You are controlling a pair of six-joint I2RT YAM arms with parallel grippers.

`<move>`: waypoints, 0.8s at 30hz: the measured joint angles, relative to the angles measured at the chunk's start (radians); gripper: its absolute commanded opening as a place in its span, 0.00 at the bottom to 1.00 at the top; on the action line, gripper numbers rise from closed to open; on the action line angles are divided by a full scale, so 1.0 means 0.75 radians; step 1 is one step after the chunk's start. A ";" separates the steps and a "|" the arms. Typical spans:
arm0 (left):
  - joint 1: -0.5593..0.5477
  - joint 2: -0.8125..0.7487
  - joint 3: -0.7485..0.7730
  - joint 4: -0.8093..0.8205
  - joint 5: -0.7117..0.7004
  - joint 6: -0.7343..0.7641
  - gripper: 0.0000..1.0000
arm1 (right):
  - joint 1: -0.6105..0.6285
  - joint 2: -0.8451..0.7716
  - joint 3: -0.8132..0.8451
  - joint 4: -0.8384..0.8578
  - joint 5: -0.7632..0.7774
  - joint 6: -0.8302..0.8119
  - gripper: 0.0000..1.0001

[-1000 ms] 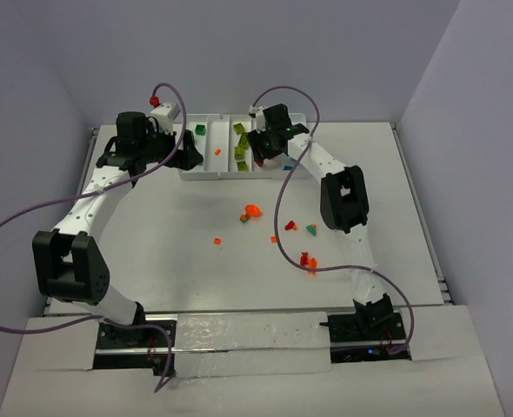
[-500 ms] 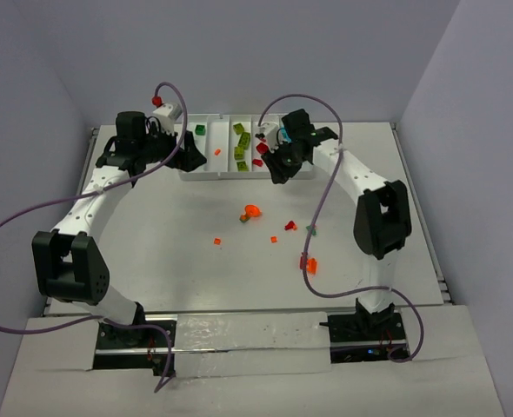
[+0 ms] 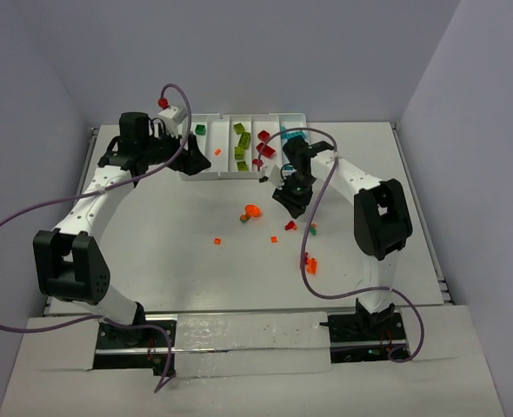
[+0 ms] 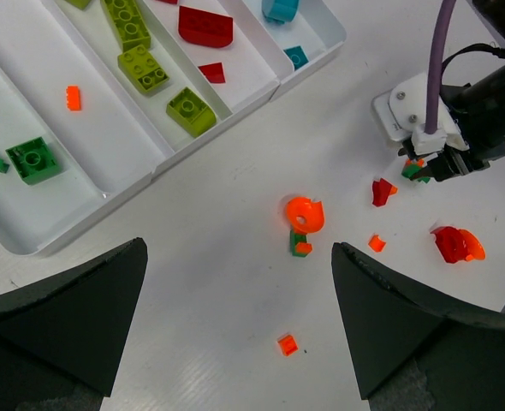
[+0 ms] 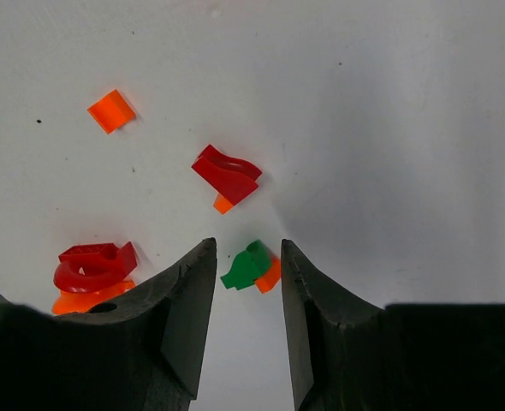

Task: Sort the legos into containers by color

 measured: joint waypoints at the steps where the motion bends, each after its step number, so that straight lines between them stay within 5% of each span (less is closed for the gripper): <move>1: -0.004 0.001 0.000 -0.005 0.001 0.005 0.99 | 0.000 0.002 -0.012 0.004 0.002 0.003 0.43; 7: -0.018 0.002 0.000 -0.018 0.004 0.028 0.99 | 0.002 0.000 -0.110 0.016 0.009 -0.001 0.34; 24: -0.019 0.007 0.000 -0.023 0.000 0.028 0.99 | 0.003 -0.079 -0.381 0.228 -0.012 0.429 0.40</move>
